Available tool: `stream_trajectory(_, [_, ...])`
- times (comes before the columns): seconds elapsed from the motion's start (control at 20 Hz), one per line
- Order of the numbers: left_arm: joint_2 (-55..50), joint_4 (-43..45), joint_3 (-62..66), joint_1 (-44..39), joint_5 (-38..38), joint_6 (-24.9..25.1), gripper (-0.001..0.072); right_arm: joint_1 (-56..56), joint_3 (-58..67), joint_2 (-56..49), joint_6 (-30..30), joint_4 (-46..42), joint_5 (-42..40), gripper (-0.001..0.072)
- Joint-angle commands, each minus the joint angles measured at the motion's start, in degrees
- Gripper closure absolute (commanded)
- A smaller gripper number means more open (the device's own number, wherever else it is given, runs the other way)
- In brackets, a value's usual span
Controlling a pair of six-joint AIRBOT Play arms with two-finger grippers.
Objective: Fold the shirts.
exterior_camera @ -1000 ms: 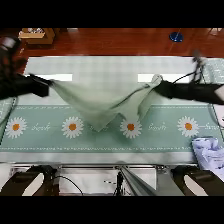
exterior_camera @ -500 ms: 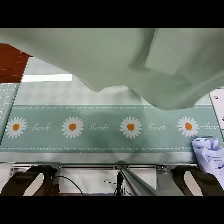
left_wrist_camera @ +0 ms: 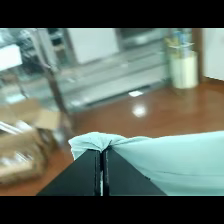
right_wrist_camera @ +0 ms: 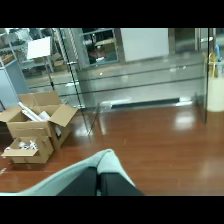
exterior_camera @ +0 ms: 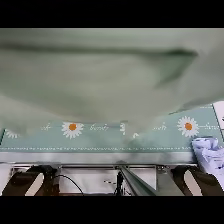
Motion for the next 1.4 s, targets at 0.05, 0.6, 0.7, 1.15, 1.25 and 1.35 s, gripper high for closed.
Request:
stream_trajectory(0.05, [2.58, -1.88, 2.29, 0.07, -16.48, -8.02, 0.0675, -0.07, 8.83, 0.02, 0.81, -3.93, 11.34, 0.0696])
stream_trajectory(0.6, [-10.27, -2.93, -21.22, 0.02, -11.61, -4.98, 0.0674, 2.25, 8.85, -30.47, -6.08, -5.33, 26.86, 0.0696])
stream_trajectory(0.7, [-16.57, -2.82, -24.63, 0.00, -6.25, -2.75, 0.0674, 5.42, 8.85, -39.19, -7.78, -6.36, 24.39, 0.0696])
stream_trajectory(1.15, [-45.90, -2.23, -25.20, -0.17, 16.92, 7.34, 0.0673, 11.30, 1.79, -59.04, -9.94, -7.96, -2.34, 0.0695])
stream_trajectory(1.25, [-50.58, -2.23, -25.20, 0.02, 21.38, 8.39, 0.0673, 11.34, 1.79, -62.93, -10.05, -7.58, -5.11, 0.0695])
stream_trajectory(1.35, [-53.94, -2.25, -25.20, -0.02, 25.83, 9.68, 0.0673, 11.34, 1.79, -66.40, -9.99, -7.45, -7.91, 0.0695])
